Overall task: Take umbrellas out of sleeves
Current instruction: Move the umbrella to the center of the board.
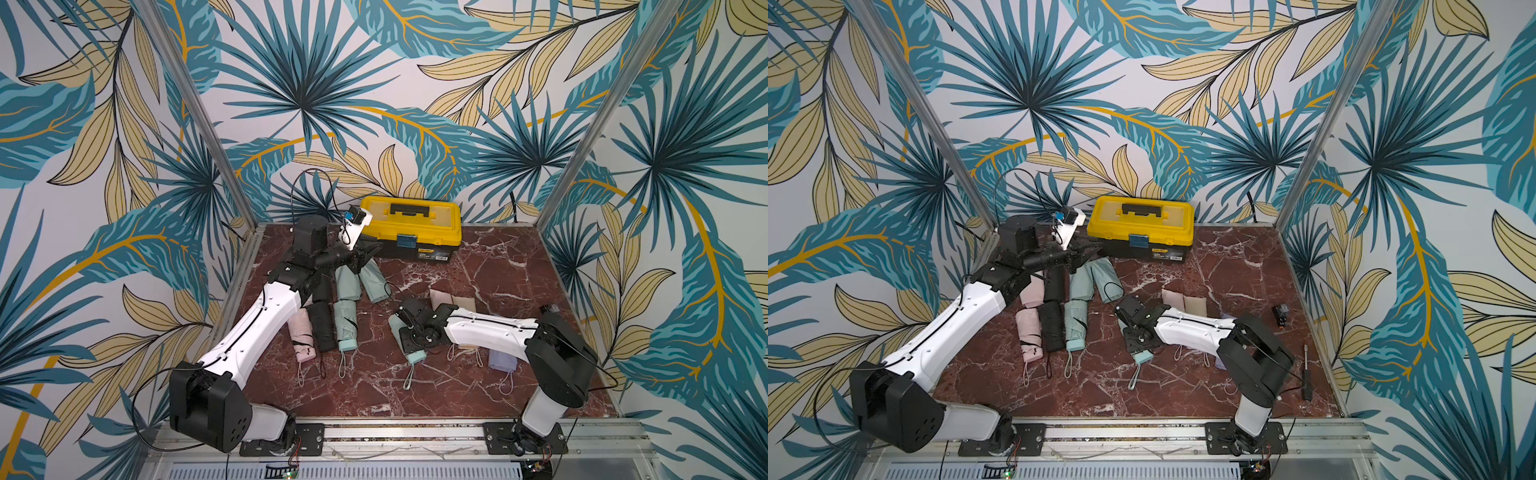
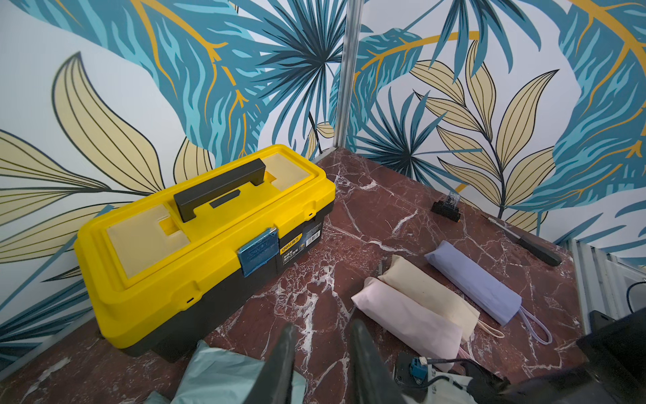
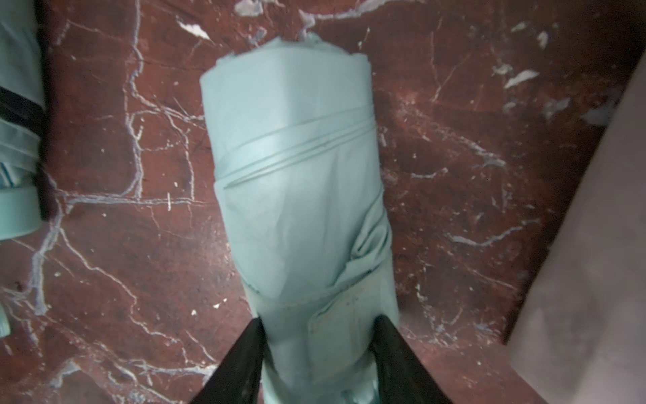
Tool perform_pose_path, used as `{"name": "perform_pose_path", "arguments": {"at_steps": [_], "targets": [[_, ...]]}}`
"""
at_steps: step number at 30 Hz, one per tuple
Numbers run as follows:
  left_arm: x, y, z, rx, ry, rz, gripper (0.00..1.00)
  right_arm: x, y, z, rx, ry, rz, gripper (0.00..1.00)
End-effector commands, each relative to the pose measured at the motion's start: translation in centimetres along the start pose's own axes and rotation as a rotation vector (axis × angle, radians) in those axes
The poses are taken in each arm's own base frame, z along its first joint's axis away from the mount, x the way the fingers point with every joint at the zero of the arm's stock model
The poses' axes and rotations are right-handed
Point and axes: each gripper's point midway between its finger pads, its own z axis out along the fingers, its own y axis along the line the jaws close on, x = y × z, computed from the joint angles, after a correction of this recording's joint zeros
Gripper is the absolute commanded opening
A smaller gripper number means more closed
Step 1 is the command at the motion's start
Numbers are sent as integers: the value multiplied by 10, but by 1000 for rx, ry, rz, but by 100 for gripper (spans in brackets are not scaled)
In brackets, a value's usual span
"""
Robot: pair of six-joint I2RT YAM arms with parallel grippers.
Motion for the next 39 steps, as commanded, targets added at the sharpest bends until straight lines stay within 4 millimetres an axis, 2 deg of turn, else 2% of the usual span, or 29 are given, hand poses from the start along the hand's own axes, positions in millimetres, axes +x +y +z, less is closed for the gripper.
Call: {"name": "perform_pose_path", "arguments": {"at_steps": [1,10,18,24,29,39], "targets": [[-7,1,-5,0,-26,9,28,3,11,17,-43,34,88,51],[-5,9,-5,-10,-21,-7,28,-27,44,27,-104,26,160,51],[-6,15,-9,-18,-31,-15,27,-51,59,39,-94,6,168,51],[-7,19,-11,-16,-39,-29,27,-57,67,46,-96,16,138,51],[-7,21,-11,-21,-40,-33,26,-61,70,43,-97,15,114,50],[-5,25,-10,-24,-36,-46,26,-59,84,35,-217,12,227,50]]}}
